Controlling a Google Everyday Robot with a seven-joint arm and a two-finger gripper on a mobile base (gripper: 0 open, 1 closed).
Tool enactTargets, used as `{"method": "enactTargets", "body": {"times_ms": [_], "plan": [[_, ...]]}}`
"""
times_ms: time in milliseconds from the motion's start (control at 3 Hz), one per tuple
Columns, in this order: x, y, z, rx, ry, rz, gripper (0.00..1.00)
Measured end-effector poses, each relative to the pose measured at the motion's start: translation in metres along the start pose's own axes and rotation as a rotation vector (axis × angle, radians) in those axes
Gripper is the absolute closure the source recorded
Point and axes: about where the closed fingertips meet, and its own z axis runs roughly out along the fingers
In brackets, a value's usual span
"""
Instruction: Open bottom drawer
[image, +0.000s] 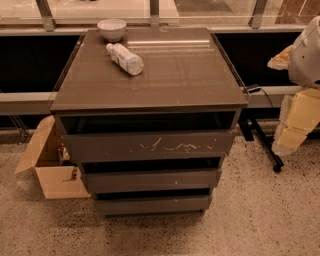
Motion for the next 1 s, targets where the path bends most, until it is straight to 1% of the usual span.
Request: {"method": "enactTargets", "body": {"times_ms": [333,667,1000], "plan": [[0.0,0.0,0.0,0.0,0.0,0.0,0.0],[-0.003,0.005,0.018,-0.02,-0.055,-0.018,0.0],[-0.008,0.017,0.048,-0.056,-0.143,-0.029,0.0]]}}
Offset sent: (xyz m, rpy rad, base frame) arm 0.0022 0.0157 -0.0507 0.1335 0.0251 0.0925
